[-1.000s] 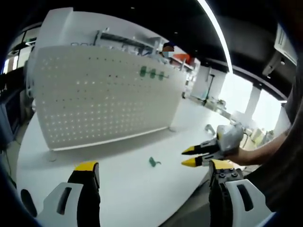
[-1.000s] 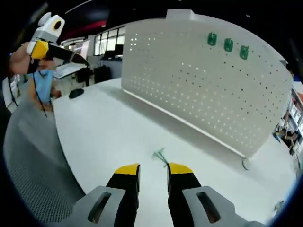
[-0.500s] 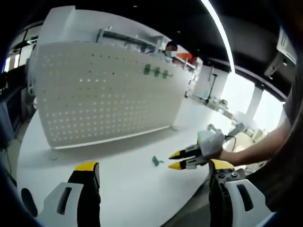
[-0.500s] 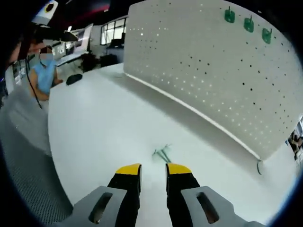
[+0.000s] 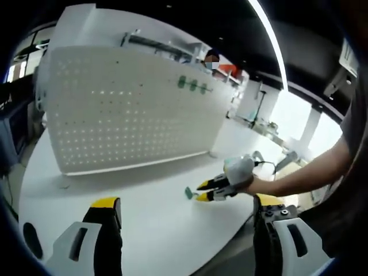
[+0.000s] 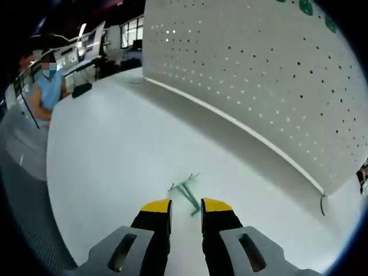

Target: Insert the hook assembly into the mounting plate slot until the hook locks in place.

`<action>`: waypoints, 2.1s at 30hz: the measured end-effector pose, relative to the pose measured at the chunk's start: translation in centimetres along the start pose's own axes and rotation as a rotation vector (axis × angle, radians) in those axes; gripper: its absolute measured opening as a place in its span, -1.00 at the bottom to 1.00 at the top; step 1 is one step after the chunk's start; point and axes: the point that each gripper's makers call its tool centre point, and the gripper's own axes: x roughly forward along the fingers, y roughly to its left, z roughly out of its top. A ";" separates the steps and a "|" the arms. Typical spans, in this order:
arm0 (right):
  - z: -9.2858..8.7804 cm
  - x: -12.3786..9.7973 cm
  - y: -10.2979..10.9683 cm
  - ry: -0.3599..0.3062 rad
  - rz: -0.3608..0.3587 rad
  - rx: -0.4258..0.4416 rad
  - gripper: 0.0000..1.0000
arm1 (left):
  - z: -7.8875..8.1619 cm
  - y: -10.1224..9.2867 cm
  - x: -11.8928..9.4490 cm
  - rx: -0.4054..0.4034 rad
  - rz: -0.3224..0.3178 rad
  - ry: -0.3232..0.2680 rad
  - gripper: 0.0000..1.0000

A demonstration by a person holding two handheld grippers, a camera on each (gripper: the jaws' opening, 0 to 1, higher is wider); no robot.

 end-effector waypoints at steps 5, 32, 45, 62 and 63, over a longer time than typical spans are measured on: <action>-0.3 0.5 -0.3 0.018 0.014 0.026 -0.65 | 0.1 0.5 -0.1 -0.003 0.011 0.001 0.93; 1.7 -0.9 -0.5 -0.043 -0.025 0.127 -0.99 | 0.2 0.5 0.1 0.014 0.018 -0.002 0.91; 7.6 -4.7 -2.6 -0.172 -0.106 0.044 -0.99 | 1.0 -0.9 0.0 0.037 -0.012 -0.027 0.88; 15.8 -10.9 -1.9 -0.398 -0.090 0.114 -0.99 | 1.3 -0.1 -0.8 0.037 0.007 -0.050 0.78; 16.1 -11.1 -1.8 -0.406 -0.088 0.120 -0.99 | 1.3 -0.1 -0.8 0.035 0.008 -0.051 0.78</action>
